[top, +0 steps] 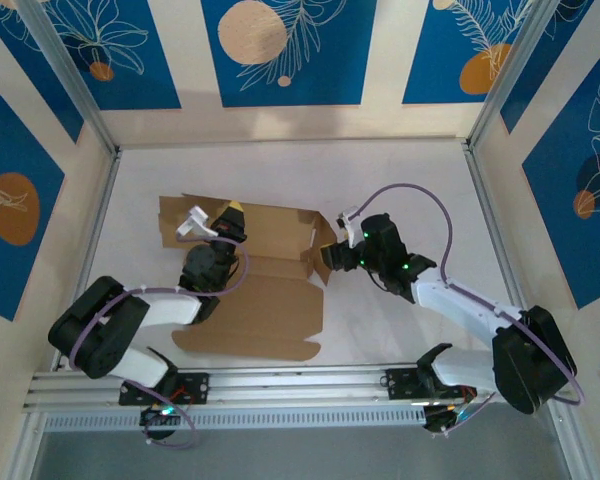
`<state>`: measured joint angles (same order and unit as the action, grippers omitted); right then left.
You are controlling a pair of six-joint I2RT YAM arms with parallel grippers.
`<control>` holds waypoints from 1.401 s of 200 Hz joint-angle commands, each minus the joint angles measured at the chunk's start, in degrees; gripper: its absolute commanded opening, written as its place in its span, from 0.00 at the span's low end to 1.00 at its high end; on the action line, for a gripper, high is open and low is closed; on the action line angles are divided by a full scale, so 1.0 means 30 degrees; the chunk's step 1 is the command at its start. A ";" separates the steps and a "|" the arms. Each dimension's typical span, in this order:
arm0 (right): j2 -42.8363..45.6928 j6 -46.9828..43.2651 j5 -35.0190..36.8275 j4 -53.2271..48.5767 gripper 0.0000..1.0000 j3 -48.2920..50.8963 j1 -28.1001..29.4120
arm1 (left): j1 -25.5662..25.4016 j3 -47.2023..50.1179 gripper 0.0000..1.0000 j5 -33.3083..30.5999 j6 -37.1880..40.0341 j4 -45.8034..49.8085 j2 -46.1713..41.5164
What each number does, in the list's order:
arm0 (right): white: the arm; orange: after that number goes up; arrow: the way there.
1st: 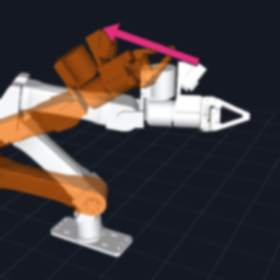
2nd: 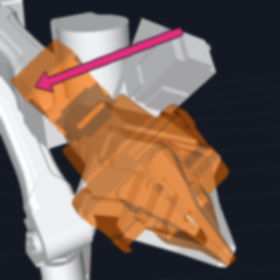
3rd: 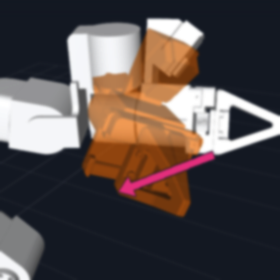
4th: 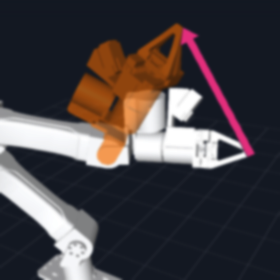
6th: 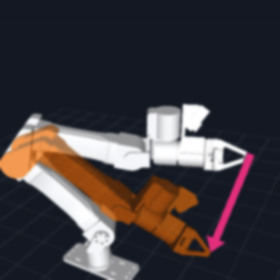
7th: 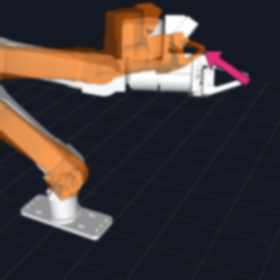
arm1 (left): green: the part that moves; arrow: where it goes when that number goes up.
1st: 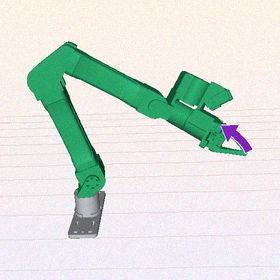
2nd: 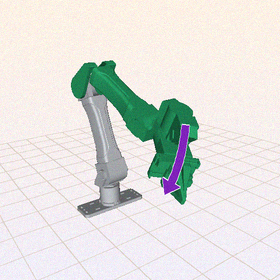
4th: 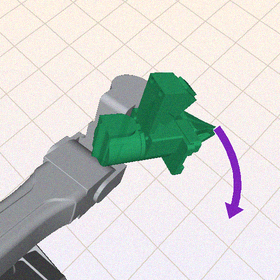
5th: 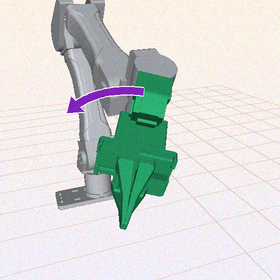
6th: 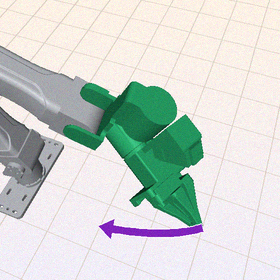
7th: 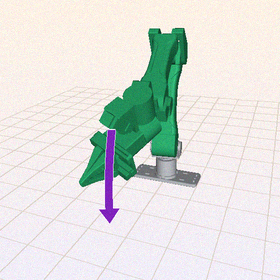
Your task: Fold the paper box
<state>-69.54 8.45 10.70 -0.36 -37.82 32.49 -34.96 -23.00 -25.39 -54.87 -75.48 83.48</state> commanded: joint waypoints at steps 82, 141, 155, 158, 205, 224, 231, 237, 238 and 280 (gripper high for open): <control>-0.4589 0.3258 0.4516 -0.2955 0.01 -0.3801 -0.0230 | -0.1551 -0.0900 0.00 -0.0022 0.1953 -0.0340 -0.1797; -0.4820 0.4498 0.7690 -0.0825 0.00 -0.4140 0.1515 | -0.2067 0.0251 0.00 -0.0600 0.2506 -0.1702 -0.1167; -0.4421 0.3499 0.6941 0.0390 0.00 -0.3270 0.1337 | -0.2060 0.0645 0.00 -0.0268 0.2955 -0.1691 -0.1129; -0.4356 0.3309 0.6913 0.0564 0.00 -0.3132 0.1315 | -0.2058 0.0700 0.00 -0.0096 0.3117 -0.1692 -0.1122; -0.2674 0.0324 0.4088 0.4270 0.00 -0.0022 0.0560 | -0.1833 0.0989 0.18 0.1637 0.3725 -0.1620 -0.0915; -0.1868 -0.0543 0.3329 0.5218 0.00 0.0829 0.0482 | -0.1519 0.0695 0.42 0.2381 0.1946 -0.0807 -0.0934; -0.1627 -0.0751 0.3264 0.5333 0.00 0.1006 0.0491 | -0.1402 0.0430 0.43 0.2725 0.1150 0.0120 -0.1182; -0.1459 -0.0911 0.3297 0.5300 0.00 0.1080 0.0521 | -0.1287 0.0085 0.43 0.3042 0.0532 0.1369 -0.1587; -0.1444 -0.0926 0.3307 0.5288 0.00 0.1087 0.0515 | -0.1277 0.0010 0.43 0.3086 0.0403 0.1634 -0.1670; -0.0616 -0.1686 0.3970 0.5534 0.00 0.1609 0.0867 | -0.0314 -0.5915 0.68 0.4942 -0.4528 1.8730 -0.4389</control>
<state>-73.65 6.24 22.85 11.70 -33.98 34.28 -37.21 -31.48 -15.00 -58.48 -46.48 73.45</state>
